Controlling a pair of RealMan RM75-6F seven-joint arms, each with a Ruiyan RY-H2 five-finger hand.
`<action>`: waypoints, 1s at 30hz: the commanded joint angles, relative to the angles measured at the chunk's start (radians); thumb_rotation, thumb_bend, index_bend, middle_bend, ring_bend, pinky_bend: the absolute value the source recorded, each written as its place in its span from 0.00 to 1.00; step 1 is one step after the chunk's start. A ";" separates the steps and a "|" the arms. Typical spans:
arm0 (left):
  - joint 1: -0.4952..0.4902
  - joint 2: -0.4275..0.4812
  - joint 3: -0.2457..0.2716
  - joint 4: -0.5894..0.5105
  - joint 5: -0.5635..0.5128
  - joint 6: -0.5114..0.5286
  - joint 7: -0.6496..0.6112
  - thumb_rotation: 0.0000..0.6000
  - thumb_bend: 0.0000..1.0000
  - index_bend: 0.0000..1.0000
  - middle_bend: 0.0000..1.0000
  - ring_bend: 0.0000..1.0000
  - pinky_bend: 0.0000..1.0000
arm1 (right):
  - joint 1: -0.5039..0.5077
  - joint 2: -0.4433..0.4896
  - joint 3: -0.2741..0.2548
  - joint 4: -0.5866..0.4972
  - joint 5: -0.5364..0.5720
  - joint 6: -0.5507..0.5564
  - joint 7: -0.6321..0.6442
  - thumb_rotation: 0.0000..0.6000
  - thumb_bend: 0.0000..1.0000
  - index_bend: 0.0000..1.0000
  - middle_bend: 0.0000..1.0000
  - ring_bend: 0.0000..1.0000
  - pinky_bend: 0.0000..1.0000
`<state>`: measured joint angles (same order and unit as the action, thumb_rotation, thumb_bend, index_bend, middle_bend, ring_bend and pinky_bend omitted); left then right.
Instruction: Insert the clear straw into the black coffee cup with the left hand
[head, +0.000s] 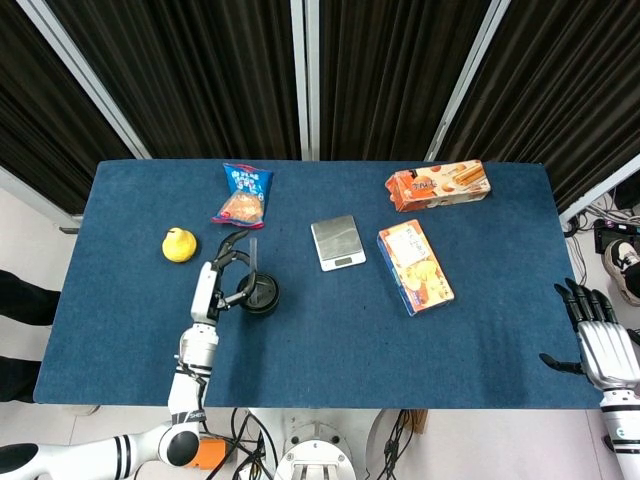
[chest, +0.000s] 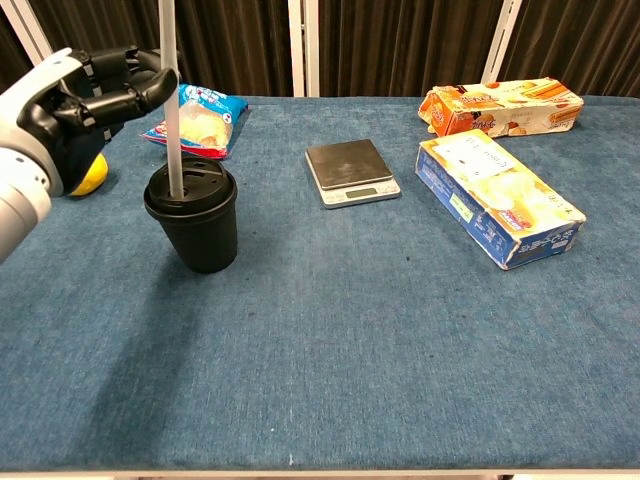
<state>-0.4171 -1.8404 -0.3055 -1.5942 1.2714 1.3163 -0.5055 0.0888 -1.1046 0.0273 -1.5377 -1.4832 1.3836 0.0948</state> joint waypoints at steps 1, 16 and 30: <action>0.005 -0.012 0.012 0.017 0.015 0.011 -0.003 1.00 0.40 0.56 0.12 0.00 0.00 | 0.000 0.001 0.000 0.000 -0.001 0.001 0.002 1.00 0.12 0.00 0.00 0.00 0.00; 0.030 -0.010 0.068 0.050 0.080 0.041 0.027 1.00 0.37 0.37 0.10 0.00 0.00 | -0.007 0.002 0.001 0.011 -0.008 0.016 0.037 1.00 0.11 0.00 0.00 0.00 0.00; 0.122 0.324 0.149 -0.129 0.122 0.050 0.080 1.00 0.27 0.12 0.05 0.00 0.00 | -0.013 0.020 0.011 0.022 -0.013 0.040 0.079 1.00 0.11 0.00 0.00 0.00 0.00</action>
<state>-0.3334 -1.6405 -0.1796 -1.6561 1.3898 1.3645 -0.4445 0.0773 -1.0874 0.0360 -1.5163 -1.4963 1.4211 0.1707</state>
